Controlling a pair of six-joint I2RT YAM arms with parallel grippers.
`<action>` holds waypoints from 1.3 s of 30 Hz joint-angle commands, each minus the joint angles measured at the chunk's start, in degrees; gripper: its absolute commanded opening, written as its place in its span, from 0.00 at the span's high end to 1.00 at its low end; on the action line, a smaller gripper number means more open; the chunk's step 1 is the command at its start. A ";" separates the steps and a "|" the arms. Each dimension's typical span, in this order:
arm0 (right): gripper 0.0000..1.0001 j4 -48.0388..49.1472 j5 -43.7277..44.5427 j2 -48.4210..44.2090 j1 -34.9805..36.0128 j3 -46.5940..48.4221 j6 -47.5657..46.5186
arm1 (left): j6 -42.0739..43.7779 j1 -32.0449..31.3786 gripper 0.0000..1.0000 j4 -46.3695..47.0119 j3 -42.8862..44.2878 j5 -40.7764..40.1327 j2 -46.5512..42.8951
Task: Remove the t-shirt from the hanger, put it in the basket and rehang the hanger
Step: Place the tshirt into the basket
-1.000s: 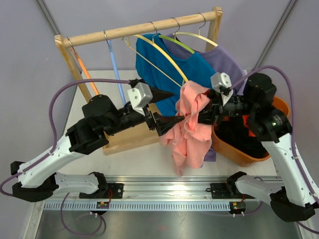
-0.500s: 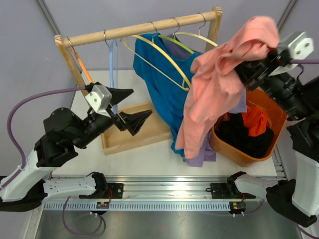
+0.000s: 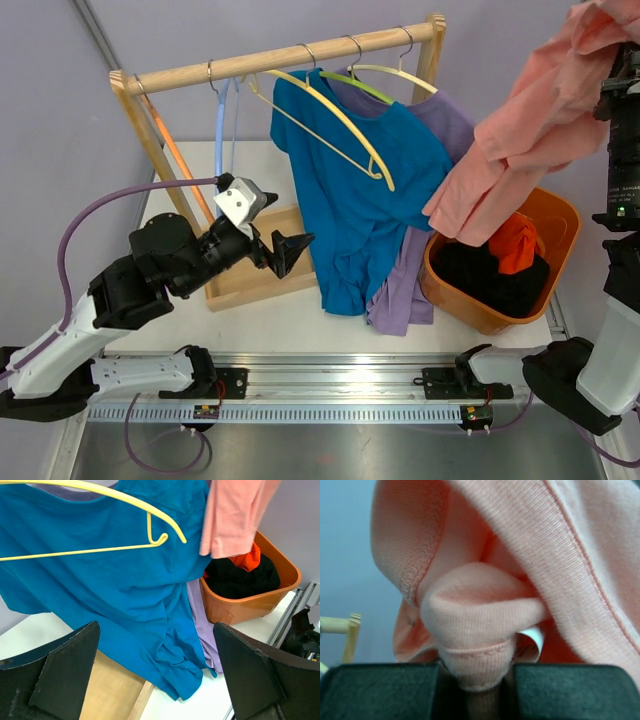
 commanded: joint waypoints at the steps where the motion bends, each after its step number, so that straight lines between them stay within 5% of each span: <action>1: 1.00 5.67 10.15 -1.69 -0.08 -3.09 -10.23 | 2.04 0.05 0.01 1.15 0.57 -0.31 0.22; 12: 1.00 -6.62 9.57 -14.87 -8.06 -38.32 -0.86 | 0.99 0.31 0.01 0.36 -3.11 2.77 -1.27; 20: 1.00 -24.63 -15.46 -21.57 -15.10 -58.19 13.20 | -0.68 0.31 0.01 -0.08 -5.31 4.44 -3.90; 22: 1.00 -29.73 -27.54 -22.61 -15.63 -61.97 13.05 | -1.29 0.31 0.01 0.00 -6.10 4.88 -4.52; 25: 1.00 -32.56 -33.58 -23.67 -15.63 -68.29 10.68 | -1.73 0.31 0.01 0.09 -7.16 5.05 -5.40; 31: 1.00 -28.09 -30.01 -24.04 -17.12 -81.13 3.73 | -1.82 0.22 0.01 0.00 -8.04 4.70 -6.55; 39: 1.00 -21.14 -27.36 -10.16 -30.39 -82.48 0.57 | -1.56 0.40 0.01 -0.52 -8.48 4.09 -6.64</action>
